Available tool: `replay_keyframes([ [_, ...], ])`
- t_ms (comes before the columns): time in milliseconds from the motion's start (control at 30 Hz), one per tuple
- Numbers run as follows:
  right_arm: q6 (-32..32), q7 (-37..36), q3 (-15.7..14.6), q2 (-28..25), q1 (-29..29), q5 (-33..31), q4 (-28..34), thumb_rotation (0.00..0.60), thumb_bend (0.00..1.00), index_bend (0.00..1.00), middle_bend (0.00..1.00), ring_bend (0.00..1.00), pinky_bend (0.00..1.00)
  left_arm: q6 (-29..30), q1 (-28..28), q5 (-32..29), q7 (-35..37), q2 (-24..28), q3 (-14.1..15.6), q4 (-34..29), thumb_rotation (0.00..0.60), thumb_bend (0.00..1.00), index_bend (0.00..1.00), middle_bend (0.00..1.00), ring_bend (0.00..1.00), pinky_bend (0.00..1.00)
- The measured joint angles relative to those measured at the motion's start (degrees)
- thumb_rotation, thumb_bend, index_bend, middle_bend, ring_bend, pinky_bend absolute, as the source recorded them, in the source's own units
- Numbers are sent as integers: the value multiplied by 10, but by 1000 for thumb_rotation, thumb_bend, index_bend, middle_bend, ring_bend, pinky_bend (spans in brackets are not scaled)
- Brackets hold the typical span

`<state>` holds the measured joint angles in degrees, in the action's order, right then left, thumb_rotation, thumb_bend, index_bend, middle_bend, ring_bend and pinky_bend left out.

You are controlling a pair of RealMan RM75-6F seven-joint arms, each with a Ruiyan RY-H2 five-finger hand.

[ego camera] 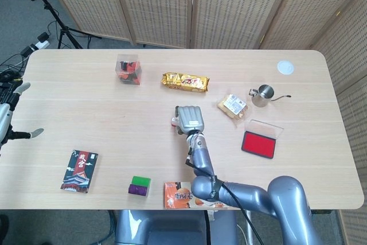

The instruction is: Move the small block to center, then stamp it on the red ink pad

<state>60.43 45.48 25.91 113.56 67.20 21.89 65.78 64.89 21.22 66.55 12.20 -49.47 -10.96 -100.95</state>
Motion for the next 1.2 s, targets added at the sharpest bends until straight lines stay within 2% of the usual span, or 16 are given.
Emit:
replay_keyframes([
  [467, -28, 9, 14, 28, 11, -13, -57, 600, 390, 422, 952, 896, 1000, -11, 1, -7, 7, 0, -6, 7, 600, 11, 0, 0, 0, 0],
  [833, -39, 5, 27, 38, 17, -6, -81, 600, 417, 489, 959, 896, 1000, -24, 5, -16, 2, -1, -9, 10, 600, 11, 0, 0, 0, 0],
  [1000, -41, 9, 29, 40, 17, -7, -89, 600, 486, 559, 965, 899, 1000, -27, 5, -19, -1, -1, -10, 9, 600, 11, 0, 0, 0, 0],
  [1200, -35, 14, 32, 29, 15, -3, -72, 600, 539, 566, 969, 900, 1000, -31, 7, -21, -6, -2, -10, 10, 600, 12, 0, 0, 0, 0],
])
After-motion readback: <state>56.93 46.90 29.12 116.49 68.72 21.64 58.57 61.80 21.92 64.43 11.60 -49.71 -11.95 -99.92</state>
